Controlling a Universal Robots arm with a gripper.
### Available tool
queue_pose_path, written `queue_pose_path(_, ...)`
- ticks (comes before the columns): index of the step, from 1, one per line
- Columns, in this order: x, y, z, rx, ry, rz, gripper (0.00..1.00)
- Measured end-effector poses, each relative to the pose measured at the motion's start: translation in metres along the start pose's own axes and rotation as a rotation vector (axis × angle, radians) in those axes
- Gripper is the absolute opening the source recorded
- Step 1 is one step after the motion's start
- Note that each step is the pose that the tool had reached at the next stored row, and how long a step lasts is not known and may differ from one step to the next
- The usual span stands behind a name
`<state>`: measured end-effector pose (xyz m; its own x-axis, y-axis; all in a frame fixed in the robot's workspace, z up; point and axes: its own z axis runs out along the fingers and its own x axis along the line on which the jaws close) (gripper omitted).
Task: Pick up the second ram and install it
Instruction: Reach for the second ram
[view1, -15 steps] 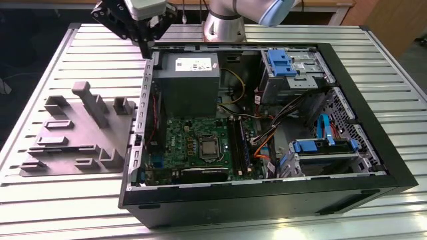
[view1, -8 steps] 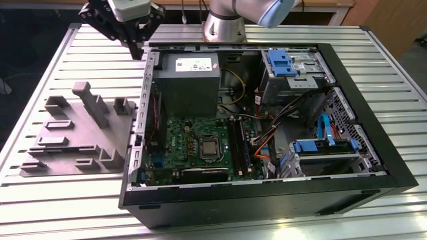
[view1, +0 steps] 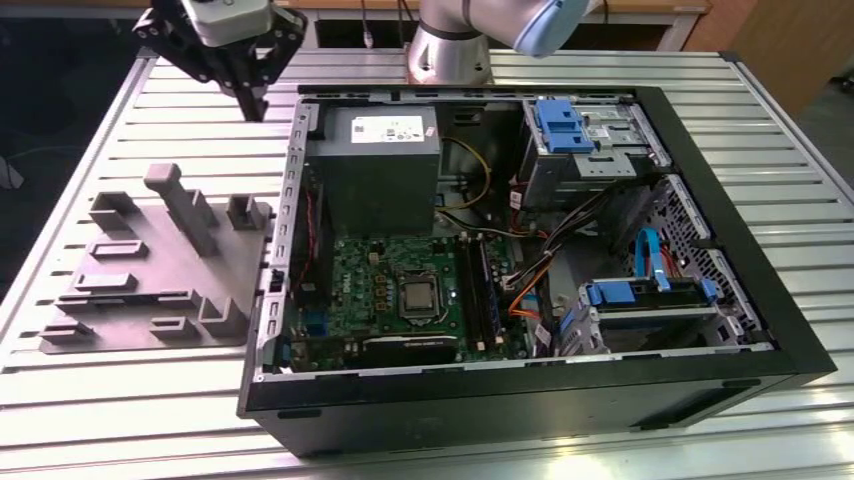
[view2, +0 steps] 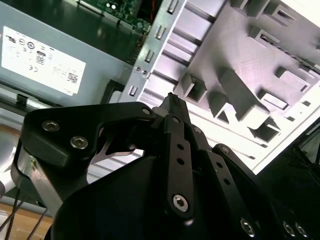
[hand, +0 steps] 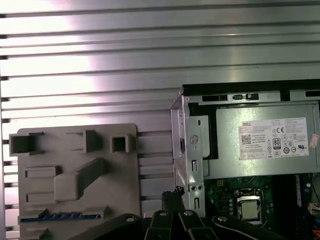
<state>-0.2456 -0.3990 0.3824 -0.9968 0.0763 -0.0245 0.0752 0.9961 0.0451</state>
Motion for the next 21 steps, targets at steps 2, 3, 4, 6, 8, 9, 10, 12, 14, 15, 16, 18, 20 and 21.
queue_pose_path(2,0.0048,-0.0005,0.0013,0.0001,0.0001,0.000,0.10)
queue_pose_path(3,0.0070,-0.0008,0.0020,0.0000,0.0001,0.000,0.10)
queue_pose_path(4,0.0090,-0.0010,0.0027,0.0001,0.0001,0.000,0.10)
queue_pose_path(6,0.0129,-0.0015,0.0040,0.0001,0.0001,0.000,0.10)
queue_pose_path(8,0.0167,-0.0022,0.0051,0.0000,0.0000,0.000,0.10)
queue_pose_path(9,0.0185,-0.0027,0.0055,0.0001,0.0001,0.000,0.10)
queue_pose_path(10,0.0203,-0.0033,0.0061,0.0001,0.0001,0.000,0.10)
queue_pose_path(12,0.0237,-0.0046,0.0070,0.0001,0.0001,0.000,0.10)
queue_pose_path(14,0.0269,-0.0064,0.0080,0.0000,0.0000,0.000,0.10)
queue_pose_path(15,0.0284,-0.0074,0.0086,0.0000,0.0001,0.000,0.10)
queue_pose_path(16,0.0298,-0.0083,0.0092,0.0000,0.0000,0.000,0.10)
queue_pose_path(18,0.0329,-0.0105,0.0103,0.0000,0.0001,0.000,0.10)
queue_pose_path(20,0.0359,-0.0130,0.0114,0.0001,0.0001,0.000,0.10)
queue_pose_path(21,0.0372,-0.0146,0.0119,0.0000,0.0001,0.000,0.10)
